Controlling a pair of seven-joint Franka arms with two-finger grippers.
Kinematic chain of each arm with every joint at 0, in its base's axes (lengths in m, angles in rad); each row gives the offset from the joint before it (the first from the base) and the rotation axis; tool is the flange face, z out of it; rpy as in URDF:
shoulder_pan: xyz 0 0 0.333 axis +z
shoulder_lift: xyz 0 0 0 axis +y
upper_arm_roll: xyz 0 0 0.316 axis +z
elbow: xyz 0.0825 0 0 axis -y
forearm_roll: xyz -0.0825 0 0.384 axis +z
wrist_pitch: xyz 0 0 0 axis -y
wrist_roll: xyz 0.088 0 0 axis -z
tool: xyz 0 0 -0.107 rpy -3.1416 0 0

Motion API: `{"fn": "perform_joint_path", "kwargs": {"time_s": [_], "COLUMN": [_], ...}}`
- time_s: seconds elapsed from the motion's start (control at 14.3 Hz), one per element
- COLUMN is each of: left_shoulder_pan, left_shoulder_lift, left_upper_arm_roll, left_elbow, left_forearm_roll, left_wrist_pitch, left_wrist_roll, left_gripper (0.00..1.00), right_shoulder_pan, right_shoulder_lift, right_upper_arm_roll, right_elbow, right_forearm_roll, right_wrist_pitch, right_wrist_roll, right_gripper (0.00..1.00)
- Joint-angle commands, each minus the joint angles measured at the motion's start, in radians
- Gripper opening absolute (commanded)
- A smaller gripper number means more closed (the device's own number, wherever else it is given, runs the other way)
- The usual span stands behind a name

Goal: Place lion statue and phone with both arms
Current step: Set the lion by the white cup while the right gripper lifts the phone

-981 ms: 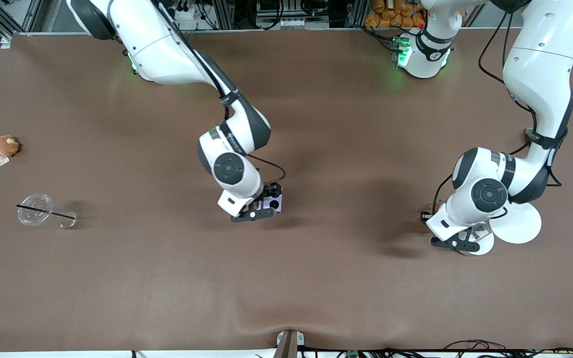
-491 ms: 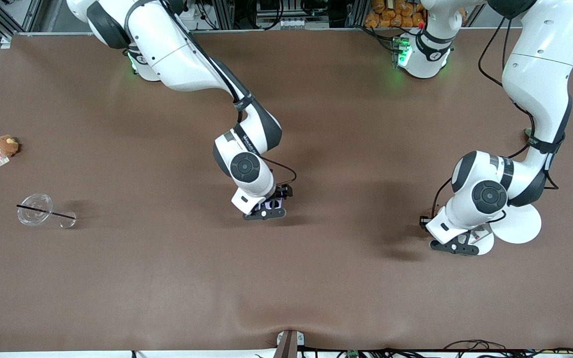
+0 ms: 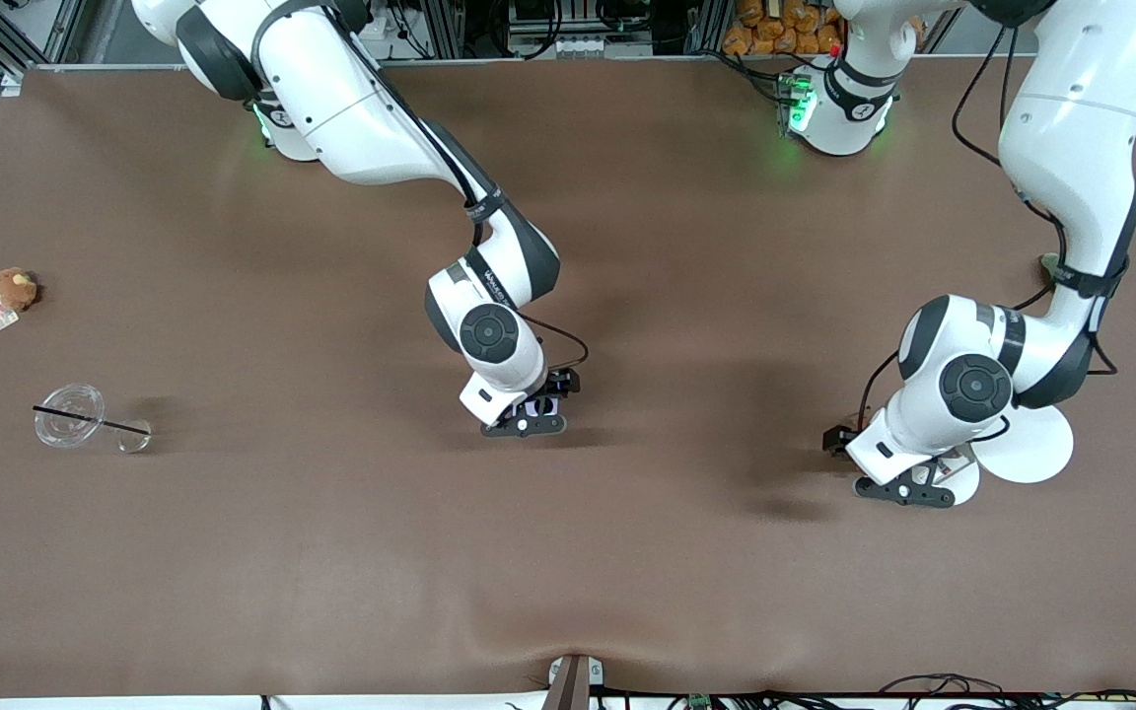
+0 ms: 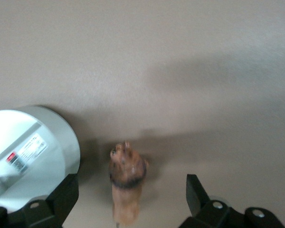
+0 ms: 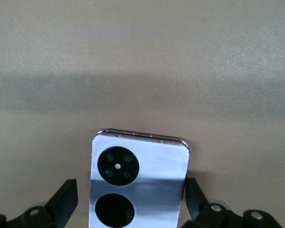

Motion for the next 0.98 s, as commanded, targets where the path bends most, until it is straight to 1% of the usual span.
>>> {"fn": "perform_joint_path", "kwargs": {"time_s": [0.0,0.14,0.21,0.28,0.35,0.42,0.56,0.7,0.84,0.91], "left_shoulder_pan": [0.001,0.002,0.004,0.004,0.004,0.004,0.004,0.005,0.01,0.011], "left_shoulder_lift": [-0.11,-0.164,-0.194,-0.216,-0.23,-0.241,-0.253,-0.256,-0.29,-0.313], "left_upper_arm_roll": [-0.041,-0.07,-0.084,-0.095,-0.101,-0.112,-0.127,-0.13,-0.126,-0.126], "left_elbow": [-0.016,-0.01,-0.001,0.025,0.062,0.102,0.192,0.254,0.303,0.306], "left_forearm_roll": [0.017,0.012,0.011,0.009,0.009,0.0,-0.055,-0.098,-0.103,-0.104], "left_wrist_pitch": [-0.134,-0.206,-0.247,-0.298,-0.354,-0.416,-0.541,-0.638,-0.694,-0.695], "left_wrist_roll": [-0.008,-0.004,-0.004,-0.004,-0.004,-0.002,-0.004,-0.004,-0.002,-0.002], "left_gripper": [1.0,1.0,1.0,1.0,1.0,1.0,1.0,1.0,1.0,1.0], "right_shoulder_pan": [0.012,0.011,0.011,0.009,0.005,-0.003,-0.018,-0.05,-0.133,-0.159], "right_shoulder_lift": [0.026,0.026,0.028,0.026,0.026,0.02,-0.003,-0.024,-0.077,-0.092], "right_upper_arm_roll": [-0.006,-0.006,-0.006,-0.006,-0.006,-0.006,-0.008,-0.005,0.003,0.001], "right_elbow": [0.033,0.03,0.027,0.027,0.027,0.027,0.03,0.038,0.035,0.036], "right_forearm_roll": [-0.021,-0.081,-0.101,-0.1,-0.1,-0.1,-0.097,-0.084,-0.039,-0.031], "right_wrist_pitch": [0.004,0.006,0.007,0.006,0.004,-0.002,-0.02,-0.097,-0.155,-0.204], "right_wrist_roll": [0.029,0.029,0.029,0.032,0.031,0.029,0.026,0.026,0.02,0.013], "right_gripper": [0.83,0.74,0.54,0.27,0.07,0.0,0.0,0.0,0.0,0.0]}}
